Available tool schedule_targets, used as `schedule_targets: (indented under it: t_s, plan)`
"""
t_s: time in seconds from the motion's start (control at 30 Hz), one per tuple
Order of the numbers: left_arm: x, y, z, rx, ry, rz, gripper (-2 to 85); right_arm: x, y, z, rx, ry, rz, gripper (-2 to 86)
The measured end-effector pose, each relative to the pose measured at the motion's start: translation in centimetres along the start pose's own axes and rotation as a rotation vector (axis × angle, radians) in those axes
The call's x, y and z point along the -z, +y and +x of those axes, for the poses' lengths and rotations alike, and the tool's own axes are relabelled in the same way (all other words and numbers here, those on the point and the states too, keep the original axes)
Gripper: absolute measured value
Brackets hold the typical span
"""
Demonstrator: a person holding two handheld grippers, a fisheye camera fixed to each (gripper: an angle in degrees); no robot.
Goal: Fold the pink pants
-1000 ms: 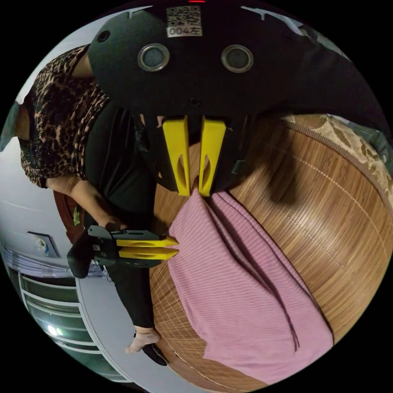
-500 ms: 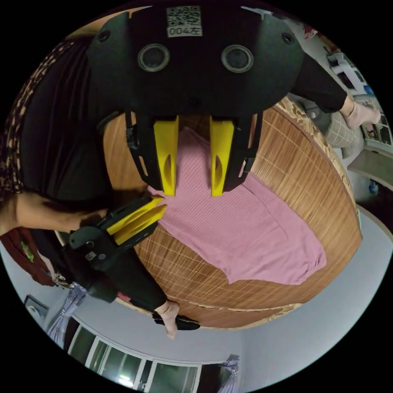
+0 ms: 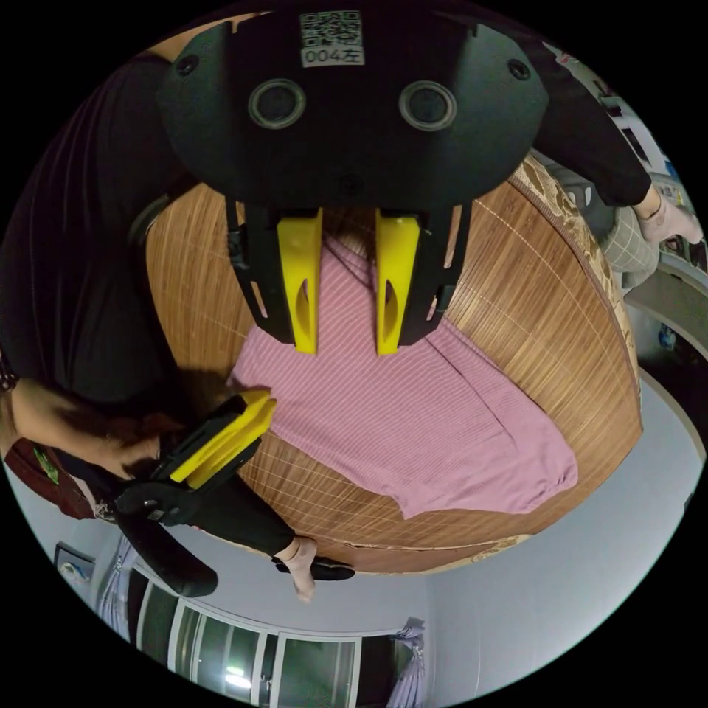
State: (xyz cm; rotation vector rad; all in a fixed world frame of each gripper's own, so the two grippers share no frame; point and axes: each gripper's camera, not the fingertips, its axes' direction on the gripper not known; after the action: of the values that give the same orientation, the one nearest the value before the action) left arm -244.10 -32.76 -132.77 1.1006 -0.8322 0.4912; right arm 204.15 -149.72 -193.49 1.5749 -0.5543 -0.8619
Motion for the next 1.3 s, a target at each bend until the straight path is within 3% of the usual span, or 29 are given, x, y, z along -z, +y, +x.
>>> schedule_targets:
  t_s: [0.17, 0.33, 0.57, 0.8, 1.03, 1.3]
  plan:
    - [0.9, 0.9, 0.7, 0.005, 0.007, 0.004, 10.7, 3.6, 3.1, 1.2, -0.120, 0.013, 0.194, 7.0]
    - [1.6, 1.5, 1.0, 0.014, 0.021, 0.006, 10.9, 3.4, 3.6, -0.8, -0.067, 0.078, 0.229, 9.2]
    - [2.5, 2.3, 1.6, 0.012, 0.025, 0.006, 11.1, -0.4, 2.7, -5.3, 0.105, 0.289, 0.058, 10.5]
    - [3.2, 2.7, 2.2, 0.000, 0.012, 0.001, 11.4, -0.3, 3.7, -4.9, 0.058, 0.205, 0.083, 10.0]
    - [4.1, 3.2, 2.3, 0.014, 0.024, 0.008, 11.3, 0.7, 5.3, -8.2, 0.109, 0.329, 0.154, 8.6]
    - [4.8, 3.4, 2.6, 0.021, 0.026, 0.007, 11.2, -0.3, 5.2, -9.0, 0.109, 0.271, 0.019, 8.9]
